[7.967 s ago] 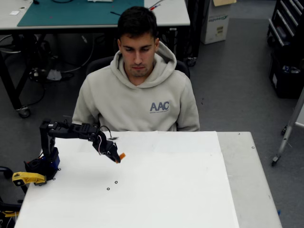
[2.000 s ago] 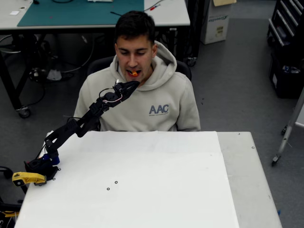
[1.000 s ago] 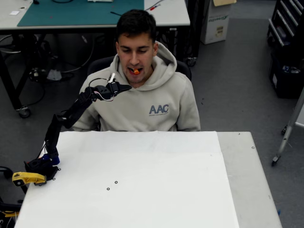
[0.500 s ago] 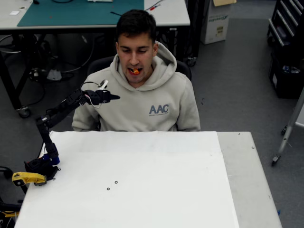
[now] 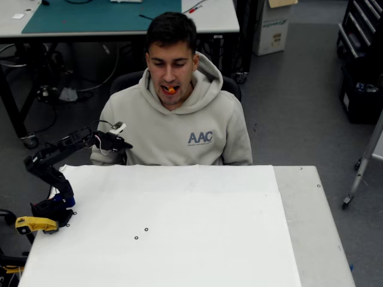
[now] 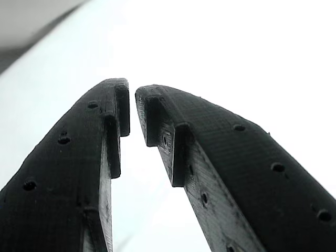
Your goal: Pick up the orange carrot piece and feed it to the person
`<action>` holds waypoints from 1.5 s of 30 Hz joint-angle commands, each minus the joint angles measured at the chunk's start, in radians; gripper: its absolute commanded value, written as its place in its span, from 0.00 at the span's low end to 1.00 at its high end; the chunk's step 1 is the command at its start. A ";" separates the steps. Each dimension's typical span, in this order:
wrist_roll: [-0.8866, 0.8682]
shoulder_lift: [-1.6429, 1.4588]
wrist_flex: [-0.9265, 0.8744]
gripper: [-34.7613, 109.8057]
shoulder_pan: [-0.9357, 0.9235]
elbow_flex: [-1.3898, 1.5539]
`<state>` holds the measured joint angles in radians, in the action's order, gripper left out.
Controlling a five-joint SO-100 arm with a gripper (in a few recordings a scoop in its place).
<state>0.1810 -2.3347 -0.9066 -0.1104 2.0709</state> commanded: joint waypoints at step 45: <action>-0.012 -0.956 -0.256 0.23 0.055 0.873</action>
<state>0.1534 -3.2720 -1.1474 -0.0476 2.9652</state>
